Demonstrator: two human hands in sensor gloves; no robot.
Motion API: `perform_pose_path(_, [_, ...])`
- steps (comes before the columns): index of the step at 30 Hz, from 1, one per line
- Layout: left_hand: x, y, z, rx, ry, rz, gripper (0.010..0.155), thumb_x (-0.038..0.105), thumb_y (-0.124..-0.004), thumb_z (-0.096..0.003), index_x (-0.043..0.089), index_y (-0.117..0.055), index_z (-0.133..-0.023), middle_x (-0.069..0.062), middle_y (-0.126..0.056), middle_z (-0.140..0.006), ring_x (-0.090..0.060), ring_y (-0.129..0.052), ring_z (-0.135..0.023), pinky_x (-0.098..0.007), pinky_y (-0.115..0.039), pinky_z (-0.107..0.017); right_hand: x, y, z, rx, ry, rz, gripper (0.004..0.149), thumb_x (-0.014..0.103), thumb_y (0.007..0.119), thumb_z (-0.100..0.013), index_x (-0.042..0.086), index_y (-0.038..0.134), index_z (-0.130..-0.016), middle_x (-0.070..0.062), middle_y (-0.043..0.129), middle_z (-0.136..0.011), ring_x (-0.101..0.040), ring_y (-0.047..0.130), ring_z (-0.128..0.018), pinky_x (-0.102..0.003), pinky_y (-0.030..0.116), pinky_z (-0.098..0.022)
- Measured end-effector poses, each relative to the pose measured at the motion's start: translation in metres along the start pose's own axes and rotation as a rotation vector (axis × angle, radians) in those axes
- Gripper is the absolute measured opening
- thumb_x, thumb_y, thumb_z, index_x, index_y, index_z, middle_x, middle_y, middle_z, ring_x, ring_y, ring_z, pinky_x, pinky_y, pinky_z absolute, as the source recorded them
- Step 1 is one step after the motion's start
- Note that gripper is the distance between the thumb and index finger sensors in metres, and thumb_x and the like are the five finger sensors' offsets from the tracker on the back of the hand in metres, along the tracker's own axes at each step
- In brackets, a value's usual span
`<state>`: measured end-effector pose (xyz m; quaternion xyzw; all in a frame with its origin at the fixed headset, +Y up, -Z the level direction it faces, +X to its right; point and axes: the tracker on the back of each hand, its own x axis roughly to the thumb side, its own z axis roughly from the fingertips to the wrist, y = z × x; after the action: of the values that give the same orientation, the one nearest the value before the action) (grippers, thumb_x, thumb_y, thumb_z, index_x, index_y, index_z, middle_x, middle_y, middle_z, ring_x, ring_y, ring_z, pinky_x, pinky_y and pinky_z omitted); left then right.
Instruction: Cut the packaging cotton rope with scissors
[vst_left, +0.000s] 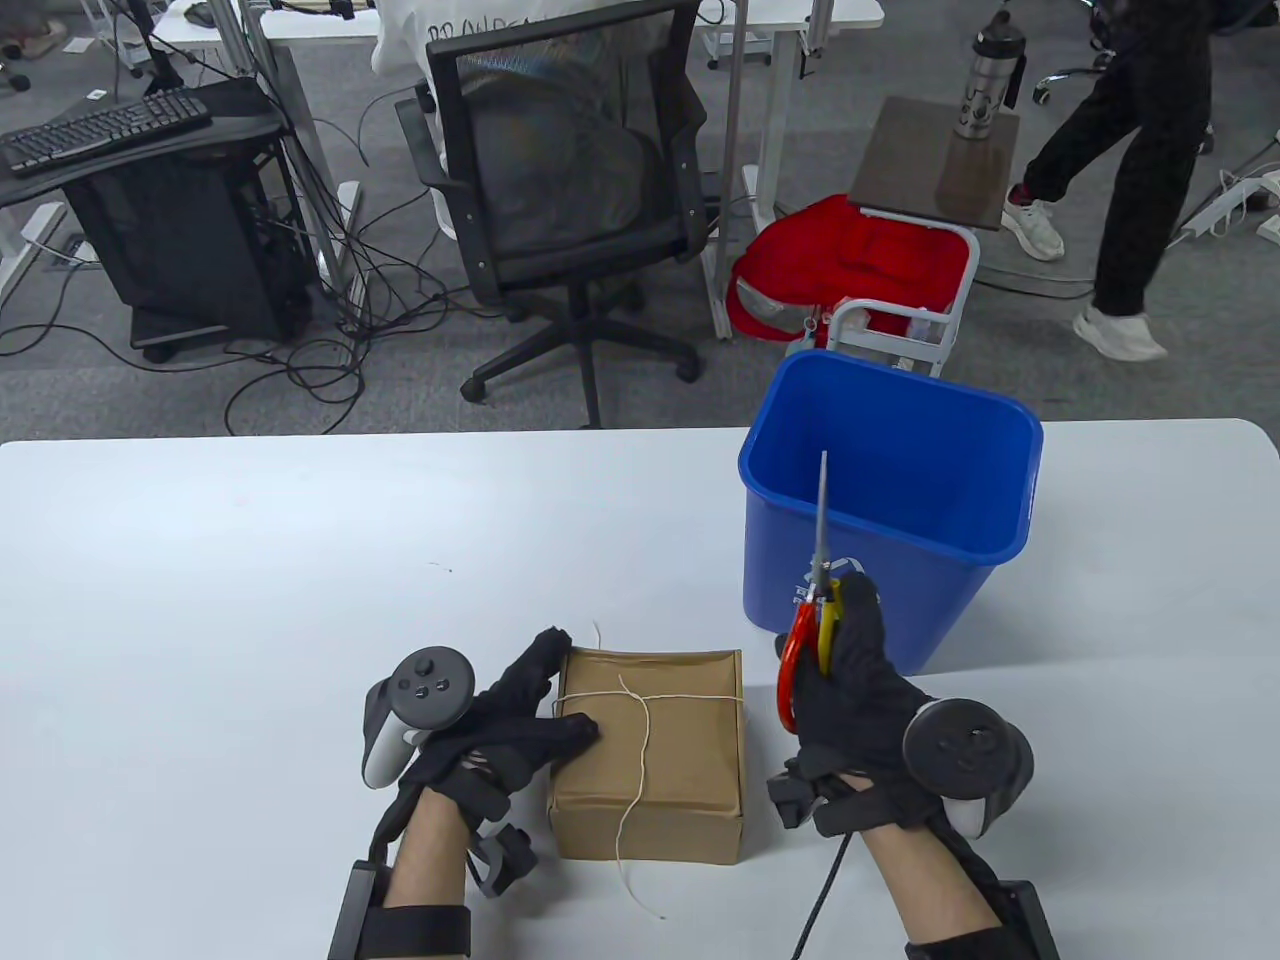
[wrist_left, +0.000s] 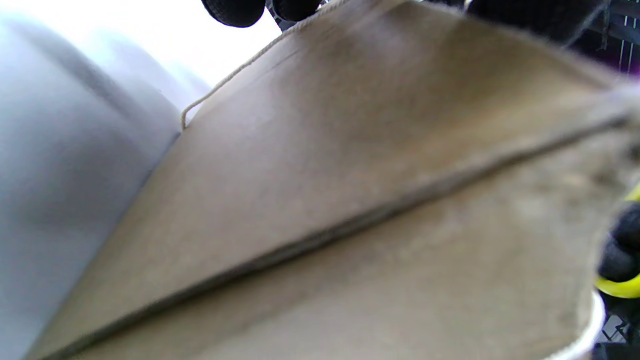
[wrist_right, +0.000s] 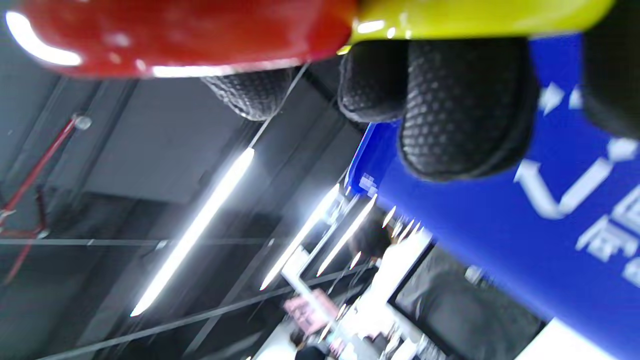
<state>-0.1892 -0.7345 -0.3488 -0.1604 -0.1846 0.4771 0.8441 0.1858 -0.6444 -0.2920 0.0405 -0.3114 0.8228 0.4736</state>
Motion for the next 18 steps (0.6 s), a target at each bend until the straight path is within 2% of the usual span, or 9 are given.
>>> perform_pose_path(5, [0.0, 0.0, 0.0, 0.0, -0.003, 0.004, 0.093, 0.047, -0.087, -0.0558, 0.021, -0.022, -0.117, -0.031, -0.028, -0.117, -0.061, -0.039, -0.106, -0.08, -0.034, -0.068, -0.017, -0.029, 0.0, -0.162, 0.131, 0.053, 0.076, 0.031, 0.076, -0.053, -0.002, 0.027, -0.102, -0.023, 0.084, -0.067, -0.038, 0.097, -0.028, -0.066, 0.088, -0.015])
perform_pose_path(10, [-0.001, -0.001, -0.001, -0.003, -0.006, 0.012, 0.093, 0.046, -0.086, -0.0561, 0.021, -0.022, -0.117, -0.031, -0.028, -0.117, -0.061, -0.039, -0.106, -0.08, -0.034, -0.068, -0.033, -0.048, 0.004, -0.25, 0.287, 0.11, 0.077, 0.031, 0.073, -0.053, -0.003, 0.023, -0.101, -0.024, 0.08, -0.069, -0.037, 0.097, -0.027, -0.064, 0.089, -0.013])
perform_pose_path(14, [-0.001, -0.001, -0.001, -0.004, -0.008, 0.022, 0.093, 0.046, -0.086, -0.0561, 0.021, -0.021, -0.117, -0.031, -0.028, -0.117, -0.061, -0.039, -0.106, -0.08, -0.034, -0.069, -0.048, -0.057, 0.009, -0.251, 0.438, 0.169, 0.076, 0.032, 0.071, -0.054, -0.003, 0.023, -0.101, -0.024, 0.081, -0.069, -0.036, 0.098, -0.027, -0.063, 0.09, -0.012])
perform_pose_path(17, [-0.001, -0.001, -0.001, -0.003, -0.008, 0.021, 0.093, 0.046, -0.086, -0.0562, 0.021, -0.021, -0.117, -0.031, -0.028, -0.117, -0.061, -0.039, -0.106, -0.08, -0.034, -0.068, -0.062, -0.059, 0.01, -0.207, 0.536, 0.211, 0.077, 0.032, 0.072, -0.054, -0.004, 0.025, -0.102, -0.024, 0.081, -0.068, -0.035, 0.098, -0.026, -0.062, 0.09, -0.011])
perform_pose_path(18, [-0.001, -0.001, -0.001, -0.003, -0.009, 0.022, 0.092, 0.046, -0.086, -0.0562, 0.021, -0.022, -0.117, -0.031, -0.028, -0.117, -0.061, -0.039, -0.106, -0.08, -0.034, -0.068, -0.071, -0.058, 0.01, -0.167, 0.61, 0.247, 0.077, 0.033, 0.073, -0.053, -0.004, 0.026, -0.102, -0.024, 0.082, -0.068, -0.034, 0.098, -0.025, -0.061, 0.09, -0.011])
